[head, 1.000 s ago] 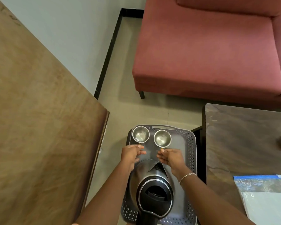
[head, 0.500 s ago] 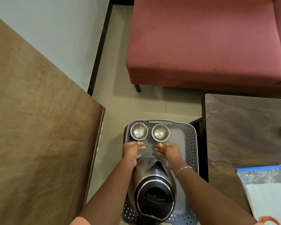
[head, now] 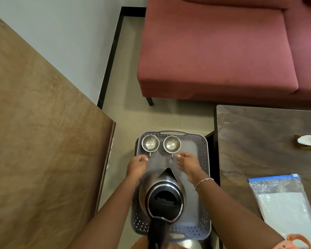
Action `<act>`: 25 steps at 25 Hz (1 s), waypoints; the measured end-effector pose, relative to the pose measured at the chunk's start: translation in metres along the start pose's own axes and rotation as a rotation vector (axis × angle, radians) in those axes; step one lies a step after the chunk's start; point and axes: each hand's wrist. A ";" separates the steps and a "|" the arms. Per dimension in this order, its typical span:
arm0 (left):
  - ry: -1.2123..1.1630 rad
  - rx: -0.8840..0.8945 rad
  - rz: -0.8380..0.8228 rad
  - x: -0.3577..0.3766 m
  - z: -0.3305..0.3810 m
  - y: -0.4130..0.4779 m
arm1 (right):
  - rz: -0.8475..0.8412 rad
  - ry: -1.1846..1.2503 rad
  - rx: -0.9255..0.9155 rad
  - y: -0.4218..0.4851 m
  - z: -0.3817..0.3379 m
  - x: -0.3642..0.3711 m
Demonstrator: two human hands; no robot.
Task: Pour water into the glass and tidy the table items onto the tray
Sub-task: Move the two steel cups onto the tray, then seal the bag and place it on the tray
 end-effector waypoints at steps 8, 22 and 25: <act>0.214 0.494 0.418 0.032 0.038 -0.113 | 0.062 -0.174 -0.283 -0.057 -0.023 -0.068; 0.564 0.794 0.272 0.280 0.022 -0.256 | 0.124 -0.563 -0.525 -0.132 -0.016 -0.338; 0.652 0.772 0.265 0.313 0.016 -0.271 | 0.153 -0.587 -0.498 -0.134 -0.011 -0.390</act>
Point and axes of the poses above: each hand's wrist, its own y-axis towards the middle knuckle, its own x-axis out of the palm, z = x × y, and after that the axes turned 8 degrees about -x, right-handed
